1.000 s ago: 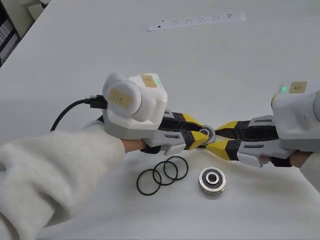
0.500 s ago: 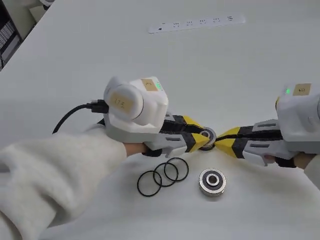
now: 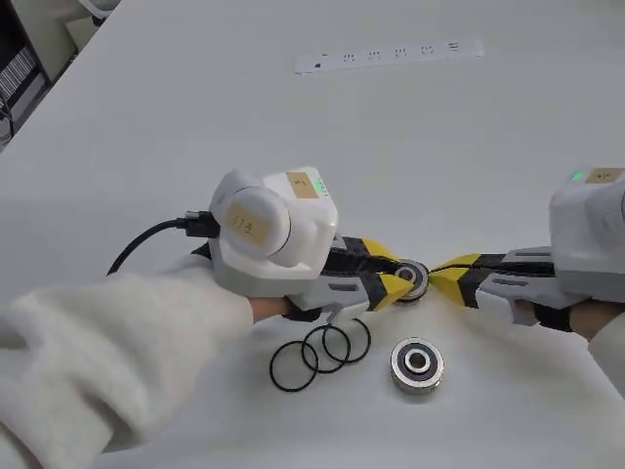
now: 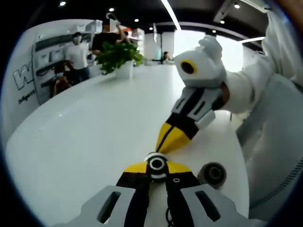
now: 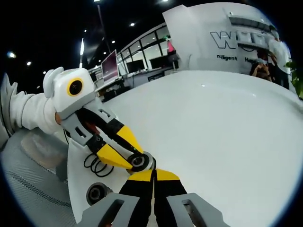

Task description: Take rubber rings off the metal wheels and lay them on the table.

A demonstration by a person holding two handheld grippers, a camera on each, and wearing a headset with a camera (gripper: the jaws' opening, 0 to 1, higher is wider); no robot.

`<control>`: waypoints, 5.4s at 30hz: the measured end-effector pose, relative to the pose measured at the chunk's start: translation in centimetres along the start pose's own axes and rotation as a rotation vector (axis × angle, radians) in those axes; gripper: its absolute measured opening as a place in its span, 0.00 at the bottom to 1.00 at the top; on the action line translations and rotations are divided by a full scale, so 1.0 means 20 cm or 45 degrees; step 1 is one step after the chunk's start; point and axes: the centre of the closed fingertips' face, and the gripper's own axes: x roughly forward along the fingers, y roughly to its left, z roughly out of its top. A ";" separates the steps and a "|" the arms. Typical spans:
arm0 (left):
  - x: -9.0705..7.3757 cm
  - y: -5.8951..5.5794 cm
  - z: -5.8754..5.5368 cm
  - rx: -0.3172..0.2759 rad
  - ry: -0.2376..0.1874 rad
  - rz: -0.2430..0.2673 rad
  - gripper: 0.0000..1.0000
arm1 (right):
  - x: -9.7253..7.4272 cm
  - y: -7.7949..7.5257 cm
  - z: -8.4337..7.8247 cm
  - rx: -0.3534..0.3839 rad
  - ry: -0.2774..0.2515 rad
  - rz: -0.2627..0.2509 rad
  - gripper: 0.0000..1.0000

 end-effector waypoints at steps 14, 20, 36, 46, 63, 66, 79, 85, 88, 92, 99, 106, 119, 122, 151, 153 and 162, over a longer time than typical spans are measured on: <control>0.00 0.00 0.00 0.019 0.001 0.002 0.13 | -0.02 -0.04 0.06 -0.023 -0.042 0.038 0.00; 0.00 0.00 0.00 0.016 -0.002 0.000 0.13 | -0.02 -0.01 -0.05 -0.117 0.058 0.058 0.03; 0.00 0.00 0.01 0.014 -0.017 -0.002 0.13 | 0.05 0.09 -0.04 -0.312 0.069 0.148 0.24; -0.01 0.00 0.00 0.015 -0.017 0.000 0.13 | 0.01 0.07 -0.06 -0.297 0.098 0.148 0.14; -0.01 -0.01 0.00 0.021 -0.010 0.014 0.13 | 0.02 0.01 -0.04 -0.163 0.091 0.009 0.00; -0.01 -0.01 0.00 0.025 -0.008 0.016 0.13 | 0.01 0.01 -0.03 -0.108 0.078 0.009 0.00; 0.00 -0.01 0.01 0.034 -0.001 0.018 0.12 | -0.01 0.03 0.04 0.217 -0.031 0.080 0.00; 0.00 0.00 0.01 0.037 0.001 0.018 0.12 | -0.01 0.04 0.05 0.228 -0.034 0.090 0.00; 0.00 0.00 0.01 0.038 0.002 0.017 0.12 | -0.01 0.04 0.05 0.213 -0.031 0.091 0.00; 0.00 0.00 0.01 0.041 0.003 0.017 0.12 | -0.01 0.05 0.05 0.217 -0.031 0.102 0.00; 0.00 0.00 0.01 0.043 0.003 0.016 0.12 | 0.00 0.07 0.06 0.204 -0.024 0.110 0.00; 0.00 0.00 0.01 0.047 0.003 0.015 0.12 | 0.00 0.10 0.06 0.206 -0.030 0.124 0.00; 0.00 0.00 0.01 0.052 0.001 0.018 0.12 | 0.00 0.12 0.09 0.219 -0.060 0.150 0.00; 0.00 0.00 0.01 0.052 0.001 0.018 0.12 | 0.00 0.14 0.10 0.219 -0.071 0.165 0.00; -0.10 -0.06 0.06 0.065 0.032 0.023 0.25 | -0.07 0.11 0.11 0.158 -0.011 0.063 0.00; -0.13 -0.06 0.05 0.079 0.049 0.015 0.26 | -0.09 0.12 0.12 0.144 -0.013 0.060 0.00; -0.35 -0.04 0.11 0.128 0.039 0.046 0.35 | -0.15 0.13 0.15 0.108 -0.039 0.048 0.00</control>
